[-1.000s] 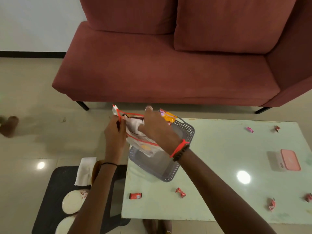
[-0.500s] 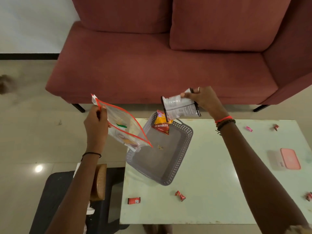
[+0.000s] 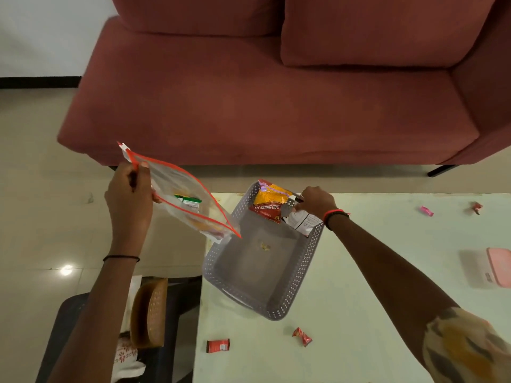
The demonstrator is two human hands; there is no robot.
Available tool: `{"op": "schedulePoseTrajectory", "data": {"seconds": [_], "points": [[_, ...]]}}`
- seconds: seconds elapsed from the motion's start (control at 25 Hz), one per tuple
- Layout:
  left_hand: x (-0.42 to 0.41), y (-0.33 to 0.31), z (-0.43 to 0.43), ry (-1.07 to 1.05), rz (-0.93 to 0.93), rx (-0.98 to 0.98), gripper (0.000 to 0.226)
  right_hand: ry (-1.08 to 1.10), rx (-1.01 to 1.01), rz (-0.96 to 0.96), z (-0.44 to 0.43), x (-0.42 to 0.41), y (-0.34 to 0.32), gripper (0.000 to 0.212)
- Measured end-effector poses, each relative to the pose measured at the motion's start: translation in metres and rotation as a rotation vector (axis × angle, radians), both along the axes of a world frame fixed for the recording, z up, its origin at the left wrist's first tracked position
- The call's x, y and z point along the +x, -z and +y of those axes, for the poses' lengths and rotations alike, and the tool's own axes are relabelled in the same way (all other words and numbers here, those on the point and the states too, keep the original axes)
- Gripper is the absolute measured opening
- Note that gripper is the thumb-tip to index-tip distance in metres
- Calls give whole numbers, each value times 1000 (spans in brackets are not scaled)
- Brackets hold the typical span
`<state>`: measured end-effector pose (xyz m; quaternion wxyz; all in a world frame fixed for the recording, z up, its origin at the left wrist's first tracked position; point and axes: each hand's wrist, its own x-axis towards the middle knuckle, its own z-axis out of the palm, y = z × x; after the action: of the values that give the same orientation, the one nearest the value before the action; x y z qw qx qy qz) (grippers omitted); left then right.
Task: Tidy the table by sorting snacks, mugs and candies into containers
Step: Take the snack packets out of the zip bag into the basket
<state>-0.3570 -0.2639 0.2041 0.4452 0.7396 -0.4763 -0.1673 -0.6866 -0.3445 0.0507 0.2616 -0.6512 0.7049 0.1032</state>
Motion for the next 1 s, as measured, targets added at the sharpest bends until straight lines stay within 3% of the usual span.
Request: {"op": "schedulePoseTrajectory", "data": {"seconds": [0.32,0.48,0.72,0.88,1.0], "points": [[2,7,-12,-13,15,25,30,-123,-33,90,-16,5,40,39],[4,7,-16,-9,37,46,33,-142,-16,77,-20,0,45,53],[-1,3,-16,7,57,45,26,-133,-211,159,-6,-2,54,70],[-7,-2,-11,25,55,32,24,0,-264,54,-3,7,26,52],[-13,-7,-4,47,51,30,21,194,-360,-274,3,30,-36,33]]}}
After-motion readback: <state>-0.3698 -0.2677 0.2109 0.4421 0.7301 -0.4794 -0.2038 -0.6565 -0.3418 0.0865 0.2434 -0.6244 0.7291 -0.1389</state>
